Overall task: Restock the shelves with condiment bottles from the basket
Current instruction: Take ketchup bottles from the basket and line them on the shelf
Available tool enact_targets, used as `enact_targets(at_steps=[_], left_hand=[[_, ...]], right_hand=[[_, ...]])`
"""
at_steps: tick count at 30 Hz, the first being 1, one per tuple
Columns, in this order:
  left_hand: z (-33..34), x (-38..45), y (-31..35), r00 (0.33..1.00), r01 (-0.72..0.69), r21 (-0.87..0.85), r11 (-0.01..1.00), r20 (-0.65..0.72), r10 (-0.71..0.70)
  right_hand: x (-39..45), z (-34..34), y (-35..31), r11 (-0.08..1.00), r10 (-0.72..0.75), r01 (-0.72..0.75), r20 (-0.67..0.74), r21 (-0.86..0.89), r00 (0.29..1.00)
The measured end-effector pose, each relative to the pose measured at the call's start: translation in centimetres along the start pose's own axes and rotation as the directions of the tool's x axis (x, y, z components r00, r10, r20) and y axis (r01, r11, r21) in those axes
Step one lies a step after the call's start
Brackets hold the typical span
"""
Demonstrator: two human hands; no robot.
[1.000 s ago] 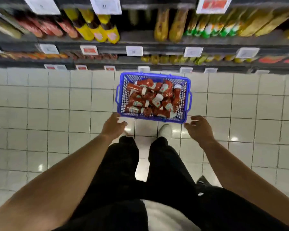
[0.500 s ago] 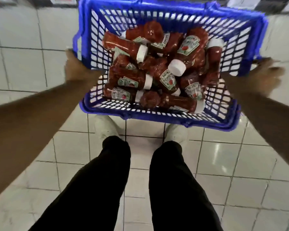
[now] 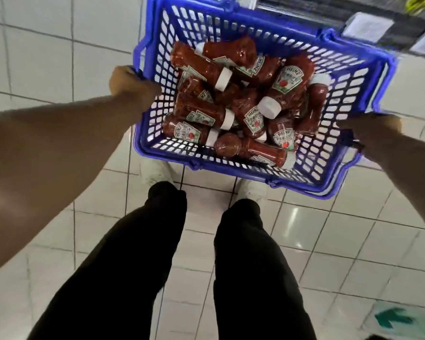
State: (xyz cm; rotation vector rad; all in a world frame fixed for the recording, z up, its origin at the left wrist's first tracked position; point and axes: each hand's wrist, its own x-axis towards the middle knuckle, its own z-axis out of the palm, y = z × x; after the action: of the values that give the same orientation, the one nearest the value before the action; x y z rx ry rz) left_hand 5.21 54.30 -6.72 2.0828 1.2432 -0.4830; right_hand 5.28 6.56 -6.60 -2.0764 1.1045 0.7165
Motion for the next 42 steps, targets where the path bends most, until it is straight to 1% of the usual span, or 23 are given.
enact_targets(at_steps=[2,3,5,7,9,12,15,16,17,19,21,23,25,27,28,30,31,33,36,39,42], left_hand=[[-1.5,-1.6,-1.7,1.0,0.025,-0.009,1.0,-0.014,-0.025],[-2.6,-2.6,-2.6,0.999,0.049,-0.021,0.999,-0.022,-0.05],[-5.7,-5.7,-4.1,0.995,0.087,-0.037,0.995,-0.044,-0.089],[-10.0,-9.9,-5.5,0.994,0.069,-0.062,0.996,-0.079,-0.073],[-15.2,-15.3,-6.8,0.99,0.088,-0.105,0.991,-0.102,-0.099],[-24.2,-25.2,-8.7,0.966,0.202,-0.109,0.973,-0.143,-0.216],[-31.2,-34.1,-9.8,0.934,0.279,-0.182,0.943,-0.176,-0.311],[-33.0,-36.5,-10.1,0.919,0.302,-0.213,0.929,-0.194,-0.344],[-34.7,-38.5,-10.3,0.906,0.316,-0.238,0.918,-0.212,-0.367],[-37.5,-41.9,-11.1,0.89,0.325,-0.276,0.905,-0.235,-0.391],[-39.6,-44.3,-11.9,0.873,0.32,-0.338,0.885,-0.258,-0.414],[-41.0,-45.9,-12.7,0.862,0.31,-0.402,0.861,-0.264,-0.433],[-41.6,-46.6,-13.7,0.848,0.293,-0.471,0.832,-0.274,-0.453],[-42.4,-46.5,-14.5,0.823,0.296,-0.567,0.768,-0.257,-0.507],[-42.9,-46.1,-15.0,0.808,0.301,-0.611,0.732,-0.244,-0.536],[-44.3,-44.8,-16.4,0.79,0.312,-0.67,0.674,-0.211,-0.575],[-45.1,-44.0,-17.2,0.784,0.318,-0.694,0.646,-0.191,-0.59],[-46.6,-42.9,-18.8,0.781,0.322,-0.73,0.602,-0.155,-0.605],[-49.5,-41.6,-20.7,0.782,0.316,-0.776,0.546,-0.112,-0.613],[-53.7,-39.8,-21.7,0.766,0.312,-0.801,0.511,-0.106,-0.635],[-58.3,-37.8,-22.5,0.748,0.3,-0.815,0.496,-0.122,-0.652]], right_hand=[[-1.9,-0.7,-0.1,1.0,0.016,-0.016,-0.022,0.019,1.0],[-3.4,-0.6,-0.1,0.998,0.023,-0.021,-0.04,0.06,0.999],[-7.0,-1.6,-0.6,0.995,0.012,-0.004,-0.08,0.103,0.997],[-11.7,-3.9,-1.6,0.993,-0.077,0.082,-0.056,0.08,0.995],[-16.6,-7.5,-2.6,0.981,-0.182,0.182,0.003,0.069,0.983],[-24.9,-13.5,-5.0,0.93,-0.364,0.368,0.111,-0.02,0.925],[-32.8,-17.9,-8.3,0.839,-0.509,0.528,0.156,-0.131,0.847],[-35.3,-18.9,-9.4,0.81,-0.538,0.563,0.171,-0.164,0.825],[-37.5,-19.7,-10.5,0.798,-0.547,0.573,0.176,-0.186,0.818],[-41.1,-20.8,-12.5,0.795,-0.55,0.578,0.183,-0.183,0.815],[-43.6,-21.0,-14.2,0.768,-0.581,0.615,0.212,-0.177,0.786],[-45.6,-20.5,-15.9,0.714,-0.61,0.658,0.251,-0.236,0.752],[-47.2,-19.2,-18.3,0.669,-0.63,0.681,0.26,-0.298,0.732],[-48.8,-17.1,-21.4,0.661,-0.595,0.663,0.293,-0.352,0.749],[-49.7,-15.7,-23.3,0.64,-0.604,0.684,0.32,-0.351,0.73],[-51.1,-12.8,-27.0,0.543,-0.67,0.775,0.388,-0.323,0.632],[-51.9,-11.4,-28.9,0.496,-0.693,0.802,0.404,-0.333,0.596],[-53.8,-8.7,-32.1,0.442,-0.705,0.817,0.42,-0.371,0.572],[-56.8,-5.5,-35.3,0.406,-0.709,0.825,0.434,-0.394,0.556],[-60.4,-2.7,-38.0,0.394,-0.72,0.835,0.436,-0.383,0.54],[-63.6,0.7,-41.1,0.367,-0.715,0.864,0.489,-0.346,0.5]])
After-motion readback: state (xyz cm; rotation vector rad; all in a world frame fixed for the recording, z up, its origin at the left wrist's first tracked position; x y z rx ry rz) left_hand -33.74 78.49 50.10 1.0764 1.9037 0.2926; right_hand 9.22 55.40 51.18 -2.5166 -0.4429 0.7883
